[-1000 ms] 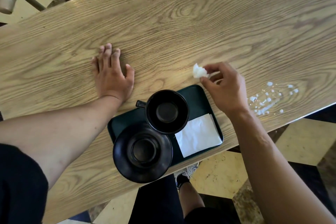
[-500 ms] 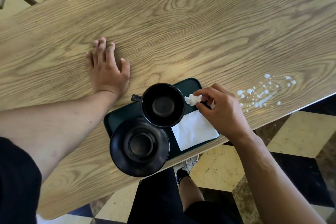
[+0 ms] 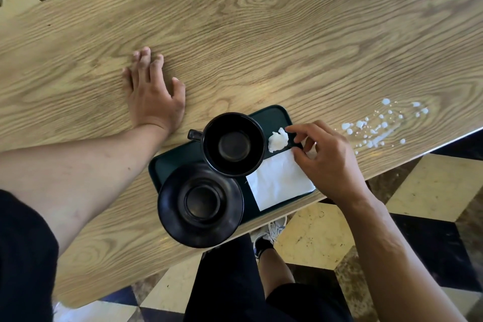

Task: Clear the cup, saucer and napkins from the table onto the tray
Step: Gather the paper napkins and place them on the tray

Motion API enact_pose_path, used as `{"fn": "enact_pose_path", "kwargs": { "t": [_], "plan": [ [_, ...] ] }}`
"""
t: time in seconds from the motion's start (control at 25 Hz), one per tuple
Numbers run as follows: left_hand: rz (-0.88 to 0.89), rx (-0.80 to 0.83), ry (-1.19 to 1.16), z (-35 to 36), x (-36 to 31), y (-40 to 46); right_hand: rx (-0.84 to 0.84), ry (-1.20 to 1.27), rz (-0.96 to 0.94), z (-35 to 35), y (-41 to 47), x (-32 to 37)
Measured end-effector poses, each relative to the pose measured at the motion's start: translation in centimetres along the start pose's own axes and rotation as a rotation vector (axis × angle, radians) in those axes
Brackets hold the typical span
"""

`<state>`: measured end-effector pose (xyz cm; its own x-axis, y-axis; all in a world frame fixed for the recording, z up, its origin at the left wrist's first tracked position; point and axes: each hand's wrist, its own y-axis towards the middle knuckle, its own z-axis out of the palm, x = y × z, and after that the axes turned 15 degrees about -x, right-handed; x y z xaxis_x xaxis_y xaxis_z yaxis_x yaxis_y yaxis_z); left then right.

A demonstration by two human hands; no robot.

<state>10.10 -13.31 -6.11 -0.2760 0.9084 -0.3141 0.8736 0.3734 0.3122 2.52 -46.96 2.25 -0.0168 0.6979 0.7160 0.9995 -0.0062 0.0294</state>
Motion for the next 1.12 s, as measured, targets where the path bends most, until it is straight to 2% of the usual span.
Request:
{"fn": "enact_pose_path", "kwargs": {
  "t": [0.24,0.52,0.8,1.12],
  "plan": [
    [0.014,-0.007,0.014,0.0,0.1,0.0,-0.150,-0.087,0.126,-1.5,-3.6,-0.5],
    [0.014,-0.018,0.012,0.0,0.2,-0.1,-0.145,-0.211,0.232,-1.0,-5.7,0.3],
    [0.011,0.010,0.008,-0.4,-0.3,0.0,-0.216,-0.291,0.351,0.3,-6.5,1.0],
    [0.004,0.022,0.012,-0.8,-0.6,0.0,-0.231,-0.349,0.412,1.3,-7.3,1.5]
  ]
}}
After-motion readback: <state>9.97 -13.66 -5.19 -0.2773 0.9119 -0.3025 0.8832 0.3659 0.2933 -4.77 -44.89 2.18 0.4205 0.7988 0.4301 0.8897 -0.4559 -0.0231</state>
